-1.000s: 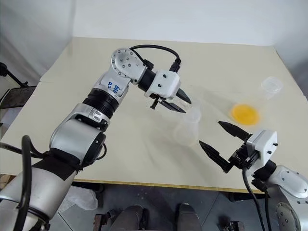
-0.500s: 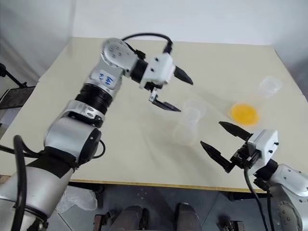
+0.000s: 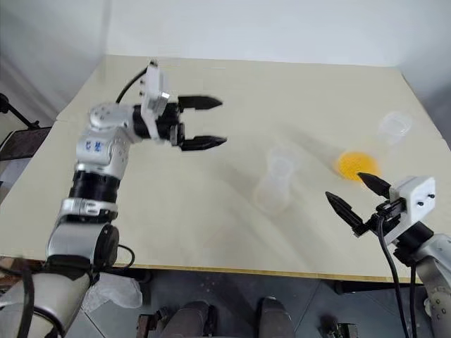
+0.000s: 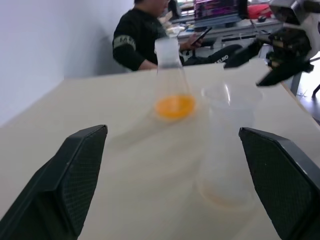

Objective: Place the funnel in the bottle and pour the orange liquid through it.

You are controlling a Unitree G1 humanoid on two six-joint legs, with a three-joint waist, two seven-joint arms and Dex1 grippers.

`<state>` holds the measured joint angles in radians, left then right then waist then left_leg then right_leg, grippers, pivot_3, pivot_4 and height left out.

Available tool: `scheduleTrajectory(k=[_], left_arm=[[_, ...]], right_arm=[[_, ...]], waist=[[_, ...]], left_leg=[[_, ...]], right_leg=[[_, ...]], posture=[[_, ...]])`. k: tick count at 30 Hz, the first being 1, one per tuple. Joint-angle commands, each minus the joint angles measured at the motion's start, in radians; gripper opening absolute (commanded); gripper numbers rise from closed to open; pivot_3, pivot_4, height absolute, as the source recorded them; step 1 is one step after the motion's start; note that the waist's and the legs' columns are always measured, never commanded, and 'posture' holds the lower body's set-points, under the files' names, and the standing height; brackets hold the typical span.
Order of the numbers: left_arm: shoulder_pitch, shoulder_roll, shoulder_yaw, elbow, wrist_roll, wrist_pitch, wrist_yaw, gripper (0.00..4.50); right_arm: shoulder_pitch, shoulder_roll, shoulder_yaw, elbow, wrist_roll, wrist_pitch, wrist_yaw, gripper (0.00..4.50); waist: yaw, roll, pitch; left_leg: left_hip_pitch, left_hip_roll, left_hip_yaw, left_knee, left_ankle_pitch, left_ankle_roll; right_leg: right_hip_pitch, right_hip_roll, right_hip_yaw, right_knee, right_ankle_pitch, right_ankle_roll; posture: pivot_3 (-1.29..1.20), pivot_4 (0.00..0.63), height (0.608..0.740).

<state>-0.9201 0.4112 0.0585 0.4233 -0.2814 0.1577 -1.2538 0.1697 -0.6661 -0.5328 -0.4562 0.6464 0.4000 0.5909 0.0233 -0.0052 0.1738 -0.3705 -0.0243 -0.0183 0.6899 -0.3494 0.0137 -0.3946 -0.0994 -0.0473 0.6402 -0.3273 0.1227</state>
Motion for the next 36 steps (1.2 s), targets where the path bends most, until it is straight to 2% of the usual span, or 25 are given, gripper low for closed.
scheduleTrajectory(k=[1, 9, 14, 20, 22, 25, 36], left_arm=[[0.107, 0.036, 0.019, -0.124, -0.048, 0.009, 0.003, 4.48], [0.29, 0.103, -0.003, -0.244, -0.08, 0.027, -0.018, 4.48], [0.343, 0.121, 0.004, -0.297, -0.097, 0.048, 0.001, 4.48], [0.385, 0.138, 0.005, -0.366, -0.105, 0.068, 0.036, 4.48], [0.417, 0.144, 0.011, -0.414, -0.115, 0.088, 0.056, 4.48], [0.451, 0.152, 0.018, -0.466, -0.129, 0.11, 0.087, 4.48], [0.527, 0.17, 0.03, -0.583, -0.168, 0.153, 0.168, 4.48]], right_arm=[[0.002, 0.038, -0.063, -0.042, -0.008, 0.048, -0.136, 4.5], [0.103, 0.136, -0.191, -0.153, 0.013, 0.107, -0.304, 4.5], [0.006, 0.121, -0.174, -0.08, -0.014, 0.081, -0.331, 4.5], [-0.108, 0.082, -0.129, 0.056, -0.064, 0.058, -0.295, 4.5], [-0.241, 0.048, -0.07, 0.205, -0.122, 0.019, -0.288, 4.5], [-0.356, 0.029, -0.02, 0.339, -0.174, -0.027, -0.273, 4.5], [-0.544, 0.032, 0.049, 0.554, -0.229, -0.133, -0.22, 4.5]], waist=[[0.003, 0.0, 0.0], [0.001, 0.001, 0.0], [-0.01, 0.002, -0.001], [-0.009, 0.002, -0.001], [-0.016, 0.002, -0.001], [-0.026, 0.003, -0.001], [-0.025, 0.004, -0.001]], left_leg=[[0.0, 0.0, 0.0, 0.0, 0.0, 0.0], [-0.001, -0.002, -0.002, 0.002, 0.0, 0.0], [0.001, 0.0, 0.001, 0.001, 0.0, 0.0], [0.001, -0.001, 0.001, 0.0, 0.0, 0.0], [0.001, 0.0, 0.001, 0.0, 0.0, 0.0], [0.001, -0.001, 0.003, 0.0, 0.0, 0.001], [0.001, 0.001, 0.002, -0.003, 0.0, 0.0]], right_leg=[[0.0, 0.0, 0.0, 0.0, 0.0, 0.0], [0.001, -0.002, 0.006, 0.0, 0.0, 0.0], [0.001, 0.001, 0.01, 0.001, 0.0, 0.0], [0.0, 0.0, 0.011, 0.001, 0.0, 0.0], [0.0, 0.0, 0.011, 0.001, 0.0, 0.0], [0.0, -0.001, 0.013, -0.001, 0.0, 0.0], [-0.001, -0.002, 0.013, -0.002, 0.0, 0.0]], posture=[[0.0, 0.15, 0.74], [0.0, 0.15, 0.74], [0.0, 0.15, 0.74], [0.0, 0.15, 0.74], [0.0, 0.15, 0.74], [0.0, 0.15, 0.74], [0.0, 0.15, 0.74]])
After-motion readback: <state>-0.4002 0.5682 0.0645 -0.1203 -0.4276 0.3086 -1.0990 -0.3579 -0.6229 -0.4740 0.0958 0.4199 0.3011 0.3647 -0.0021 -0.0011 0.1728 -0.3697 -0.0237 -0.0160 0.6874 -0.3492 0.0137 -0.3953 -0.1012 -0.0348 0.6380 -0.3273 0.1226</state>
